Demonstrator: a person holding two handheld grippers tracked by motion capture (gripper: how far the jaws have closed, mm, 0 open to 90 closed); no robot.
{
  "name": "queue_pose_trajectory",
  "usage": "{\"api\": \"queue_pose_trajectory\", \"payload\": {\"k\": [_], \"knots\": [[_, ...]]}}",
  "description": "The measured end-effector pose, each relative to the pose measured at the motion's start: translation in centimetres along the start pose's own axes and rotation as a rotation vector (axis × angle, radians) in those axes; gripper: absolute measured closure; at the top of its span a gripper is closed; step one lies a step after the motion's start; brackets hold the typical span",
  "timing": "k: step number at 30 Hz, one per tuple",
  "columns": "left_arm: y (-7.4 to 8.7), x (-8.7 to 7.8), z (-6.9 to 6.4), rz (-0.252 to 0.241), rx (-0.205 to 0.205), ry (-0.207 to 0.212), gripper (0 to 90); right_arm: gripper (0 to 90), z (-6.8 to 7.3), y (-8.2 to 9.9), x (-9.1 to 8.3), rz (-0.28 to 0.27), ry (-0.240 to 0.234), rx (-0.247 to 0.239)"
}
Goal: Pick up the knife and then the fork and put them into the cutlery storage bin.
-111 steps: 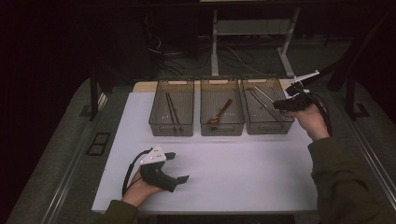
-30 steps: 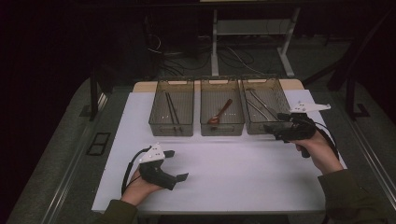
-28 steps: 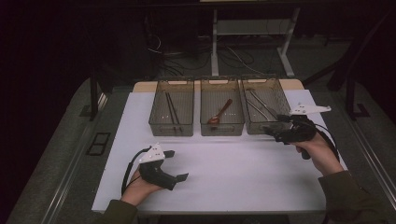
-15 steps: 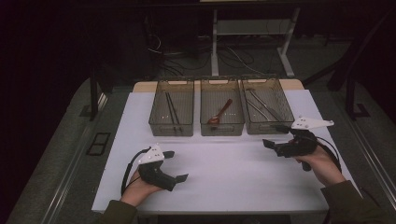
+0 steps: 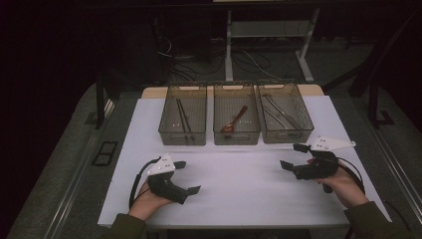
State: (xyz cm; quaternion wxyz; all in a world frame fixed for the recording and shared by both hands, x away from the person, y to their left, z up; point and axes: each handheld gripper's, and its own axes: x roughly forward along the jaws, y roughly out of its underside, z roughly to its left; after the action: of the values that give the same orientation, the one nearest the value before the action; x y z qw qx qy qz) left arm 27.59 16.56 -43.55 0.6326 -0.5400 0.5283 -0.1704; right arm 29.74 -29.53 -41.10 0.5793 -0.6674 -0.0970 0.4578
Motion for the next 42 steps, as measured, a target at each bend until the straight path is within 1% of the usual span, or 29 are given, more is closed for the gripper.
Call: {"api": "queue_pose_trajectory", "payload": {"k": [3, 13, 14, 19, 21, 23, 24, 28, 35, 37, 42], "knots": [[0.0, 0.0, 0.0, 0.000, 0.000, 0.000, 0.0, 16.3, 0.3, 0.6, 0.0, 0.004, -0.002, -0.005], [0.0, 0.0, 0.0, -0.002, 0.000, -0.001, 0.0, 16.3, 0.9, 2.1, -0.4, -0.002, -0.007, 0.009], [0.0, 0.0, 0.0, -0.002, 0.006, 0.000, 0.0, 16.3, 0.9, 2.2, -0.5, -0.003, -0.003, 0.010], [-0.1, -0.1, -0.1, -0.006, -0.001, 0.001, 0.0, 16.3, 1.0, 2.8, -0.8, -0.010, -0.004, 0.029], [-0.1, -0.1, -0.1, -0.006, -0.001, 0.000, 0.0, 16.3, 1.1, 3.0, -0.8, -0.013, 0.006, 0.030], [-0.1, -0.1, -0.1, -0.005, -0.001, 0.000, 0.0, 16.3, 1.2, 3.2, -0.9, -0.018, 0.001, 0.042], [-0.1, -0.1, -0.1, -0.005, -0.001, 0.000, 0.0, 16.3, 1.2, 3.4, -0.9, -0.018, 0.002, 0.037], [-0.1, -0.1, -0.2, -0.008, 0.000, 0.002, 0.0, 16.3, 1.4, 3.9, -0.8, -0.004, -0.003, 0.044], [0.0, -0.1, -0.3, -0.008, 0.000, 0.004, 0.0, 16.3, 1.4, 4.2, -0.7, 0.014, 0.002, 0.027], [0.0, -0.1, -0.3, -0.008, 0.003, 0.004, 0.0, 16.3, 1.5, 4.2, -0.7, 0.023, 0.006, 0.015], [0.0, -0.1, -0.3, -0.007, 0.003, 0.002, 0.0, 16.3, 1.5, 4.2, -0.7, 0.024, 0.005, 0.008]]}}
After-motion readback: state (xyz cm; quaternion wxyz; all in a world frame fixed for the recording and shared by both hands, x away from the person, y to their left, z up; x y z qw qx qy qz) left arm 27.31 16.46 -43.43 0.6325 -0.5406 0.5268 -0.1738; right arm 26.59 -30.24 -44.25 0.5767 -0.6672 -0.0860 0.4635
